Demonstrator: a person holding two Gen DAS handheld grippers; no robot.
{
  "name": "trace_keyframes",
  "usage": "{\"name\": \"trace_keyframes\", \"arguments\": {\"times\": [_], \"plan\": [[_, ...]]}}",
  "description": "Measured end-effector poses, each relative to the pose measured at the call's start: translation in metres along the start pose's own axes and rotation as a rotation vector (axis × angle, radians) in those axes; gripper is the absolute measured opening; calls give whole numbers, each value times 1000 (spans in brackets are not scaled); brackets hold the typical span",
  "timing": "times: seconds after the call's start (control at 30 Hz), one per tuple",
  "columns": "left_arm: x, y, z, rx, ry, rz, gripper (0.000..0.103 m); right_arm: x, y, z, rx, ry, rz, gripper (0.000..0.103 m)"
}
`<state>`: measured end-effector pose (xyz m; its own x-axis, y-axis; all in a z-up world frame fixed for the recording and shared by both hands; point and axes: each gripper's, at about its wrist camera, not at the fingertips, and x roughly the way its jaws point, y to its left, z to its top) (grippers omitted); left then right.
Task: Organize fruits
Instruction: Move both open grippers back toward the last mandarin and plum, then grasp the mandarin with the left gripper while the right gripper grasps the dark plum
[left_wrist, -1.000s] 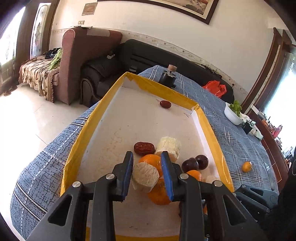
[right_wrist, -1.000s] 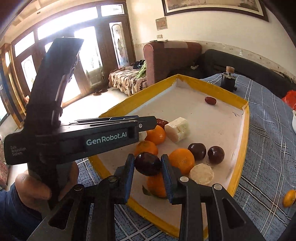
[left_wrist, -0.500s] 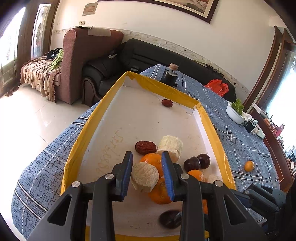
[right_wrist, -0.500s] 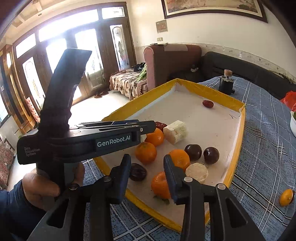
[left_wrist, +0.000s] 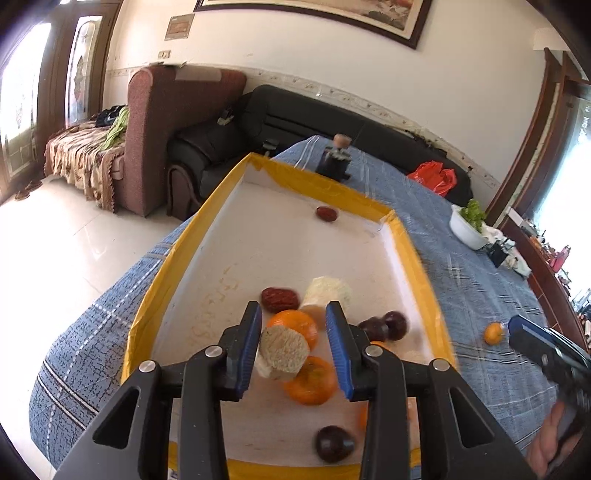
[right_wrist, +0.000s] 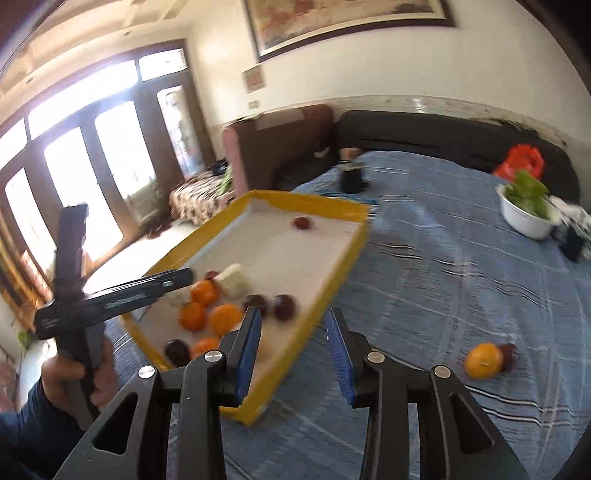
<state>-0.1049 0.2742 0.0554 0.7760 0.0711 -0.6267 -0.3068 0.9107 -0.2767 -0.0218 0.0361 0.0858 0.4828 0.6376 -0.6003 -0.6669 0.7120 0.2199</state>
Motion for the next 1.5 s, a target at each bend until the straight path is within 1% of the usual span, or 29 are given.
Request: {"name": "trace_keyframes", "arguments": {"times": [0.13,0.2,0.27,0.37,0.47,0.57,0.6,0.67,0.7,0.73,0.83,0.9,0.97,1.03,1.1,1.2,1.27,1.3,1.33,1.5], "plan": [[-10,-26,5,52,-12,-28,36,-26,-58,2,162,-29,-29,41],[-12,-41,6,82,-11,-42,36,-38,-88,4,240,-36,-65,41],[-13,-58,5,114,-4,-57,36,-48,-108,5,296,-42,-91,41],[-13,-85,2,160,9,-84,36,-56,-134,3,363,-38,-95,41],[-10,-110,-1,195,26,-120,40,-53,-155,-4,408,-35,-124,41],[-2,-137,-3,236,61,-156,40,-42,-178,-18,480,-12,-114,40],[2,-146,-3,248,77,-172,40,-36,-184,-22,502,-2,-106,36],[12,-167,-3,272,119,-211,41,-29,-194,-28,537,33,-99,32],[22,-182,-3,287,159,-247,43,-29,-198,-29,553,28,-88,32],[27,-191,-4,292,182,-269,43,-31,-201,-30,569,16,-77,32],[55,-226,-11,319,269,-306,43,-37,-207,-32,589,-7,-92,32],[72,-247,-17,346,295,-292,43,-42,-210,-34,598,-22,-104,33],[87,-268,-25,395,316,-291,43,-45,-213,-34,610,-35,-108,33],[100,-282,-32,426,319,-256,43,-51,-218,-34,623,-56,-118,33],[113,-293,-38,440,351,-277,43,-58,-222,-35,647,-80,-118,33],[122,-301,-46,472,330,-240,43,-62,-225,-36,665,-93,-105,34],[129,-301,-48,476,316,-218,42,-62,-225,-37,662,-88,-97,34],[132,-299,-49,467,317,-222,37,-61,-224,-37,658,-84,-93,34],[131,-294,-48,449,315,-244,34,-59,-223,-37,652,-77,-88,34],[124,-269,-37,380,274,-244,33,-45,-211,-35,598,-34,-83,34]]}}
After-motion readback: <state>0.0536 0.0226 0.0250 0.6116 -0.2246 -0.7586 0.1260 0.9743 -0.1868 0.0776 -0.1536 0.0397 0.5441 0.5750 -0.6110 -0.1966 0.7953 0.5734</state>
